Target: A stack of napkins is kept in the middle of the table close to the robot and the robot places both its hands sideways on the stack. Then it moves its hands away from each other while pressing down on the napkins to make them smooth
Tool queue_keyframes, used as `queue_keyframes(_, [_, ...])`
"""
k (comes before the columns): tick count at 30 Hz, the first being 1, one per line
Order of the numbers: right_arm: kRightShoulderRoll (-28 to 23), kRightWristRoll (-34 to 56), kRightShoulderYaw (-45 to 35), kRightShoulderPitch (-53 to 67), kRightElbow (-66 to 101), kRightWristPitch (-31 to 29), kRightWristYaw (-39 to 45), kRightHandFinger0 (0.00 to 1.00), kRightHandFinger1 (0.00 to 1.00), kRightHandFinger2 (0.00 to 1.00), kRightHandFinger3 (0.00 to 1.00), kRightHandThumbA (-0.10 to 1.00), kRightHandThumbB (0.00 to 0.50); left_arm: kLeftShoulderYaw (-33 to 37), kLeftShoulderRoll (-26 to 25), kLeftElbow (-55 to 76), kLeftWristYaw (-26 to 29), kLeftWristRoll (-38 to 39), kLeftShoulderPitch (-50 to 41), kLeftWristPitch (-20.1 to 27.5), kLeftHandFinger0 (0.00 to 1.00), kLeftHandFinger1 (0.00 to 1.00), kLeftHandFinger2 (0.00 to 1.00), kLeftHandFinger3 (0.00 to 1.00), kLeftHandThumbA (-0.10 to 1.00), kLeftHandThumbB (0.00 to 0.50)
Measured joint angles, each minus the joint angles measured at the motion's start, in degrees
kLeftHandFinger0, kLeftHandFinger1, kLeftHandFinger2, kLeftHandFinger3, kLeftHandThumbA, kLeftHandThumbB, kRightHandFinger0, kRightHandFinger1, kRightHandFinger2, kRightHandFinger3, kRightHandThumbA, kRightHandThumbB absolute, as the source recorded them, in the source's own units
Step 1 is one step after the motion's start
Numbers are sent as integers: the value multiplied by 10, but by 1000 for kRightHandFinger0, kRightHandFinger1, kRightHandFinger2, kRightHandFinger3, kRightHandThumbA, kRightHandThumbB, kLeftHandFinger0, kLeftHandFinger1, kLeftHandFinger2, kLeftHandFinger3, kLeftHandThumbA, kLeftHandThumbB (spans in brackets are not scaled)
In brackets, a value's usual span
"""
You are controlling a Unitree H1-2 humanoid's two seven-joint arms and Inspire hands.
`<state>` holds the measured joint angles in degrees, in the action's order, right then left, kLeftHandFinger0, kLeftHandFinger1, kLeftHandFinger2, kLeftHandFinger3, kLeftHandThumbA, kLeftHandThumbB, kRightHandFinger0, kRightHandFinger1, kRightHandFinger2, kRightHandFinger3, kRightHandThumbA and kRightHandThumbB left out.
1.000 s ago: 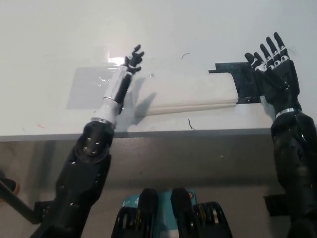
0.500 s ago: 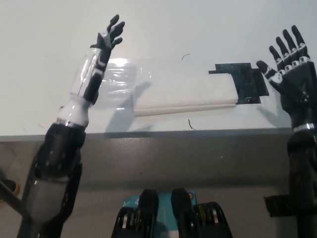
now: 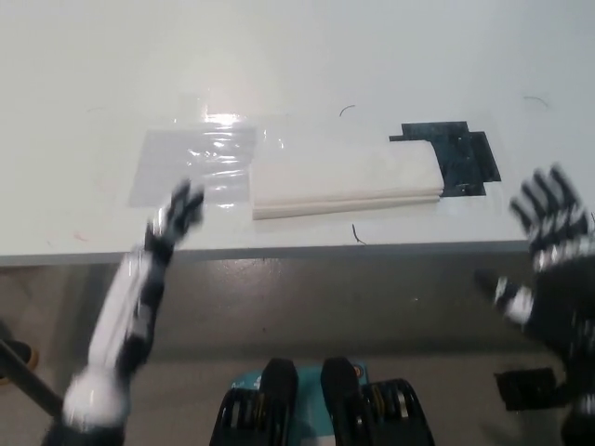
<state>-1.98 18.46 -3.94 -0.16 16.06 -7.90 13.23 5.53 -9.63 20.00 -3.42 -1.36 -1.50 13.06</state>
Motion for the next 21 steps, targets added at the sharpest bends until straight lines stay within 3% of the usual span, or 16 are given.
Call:
queue_keyframes(2, [9, -23, 32, 61, 41, -14, 2, 1000, 1000, 1000, 1000, 1000, 368, 9, 0, 15, -4, -1, -63, 16, 1000, 1000, 1000, 1000, 1000, 313])
queue_keyframes(5, [23, -47, 56, 119, 41, -36, 1, 1000, 1000, 1000, 1000, 1000, 339, 16, -1, 9, -9, -2, -128, 36, 1000, 1000, 1000, 1000, 1000, 311])
queue_keyframes(6, [25, -54, 59, 129, 29, -46, 1, 1000, 1000, 1000, 1000, 1000, 328, 17, -1, 1, -11, -2, -140, 42, 1000, 1000, 1000, 1000, 1000, 286])
queue_keyframes(10, [24, -77, 59, 133, -45, -81, -2, 1000, 1000, 1000, 1000, 1000, 399, 16, -1, -47, -14, -2, -156, 59, 1000, 1000, 1000, 1000, 1000, 293])
queue_keyframes(13, [23, -94, 56, 133, -101, -102, -7, 1000, 1000, 1000, 1000, 1000, 390, 12, -1, -92, -16, -2, -159, 65, 1000, 1000, 1000, 1000, 1000, 300])
queue_keyframes(14, [23, -98, 55, 133, -115, -108, -9, 1000, 1000, 1000, 1000, 1000, 383, 11, -1, -99, -17, -1, -160, 62, 1000, 1000, 1000, 1000, 1000, 280])
queue_keyframes(15, [23, -100, 54, 132, -127, -115, -11, 1000, 1000, 1000, 1000, 1000, 369, 9, -1, -102, -17, 1, -160, 57, 1000, 1000, 1000, 1000, 1000, 215])
queue_keyframes(17, [24, -102, 52, 127, -156, -126, -13, 1000, 1000, 1000, 1000, 1000, 360, 4, -1, -104, -17, 6, -159, 40, 1000, 1000, 1000, 1000, 1000, 170])
queue_keyframes(19, [25, -103, 51, 123, -173, -133, -15, 1000, 1000, 1000, 1000, 1000, 365, 0, 0, -106, -17, 12, -157, 28, 1000, 1000, 1000, 1000, 1000, 211])
queue_keyframes(21, [26, -104, 50, 116, -192, -139, -17, 1000, 1000, 1000, 1000, 1000, 378, -2, 0, -107, -17, 19, -153, 16, 1000, 1000, 1000, 1000, 1000, 215])
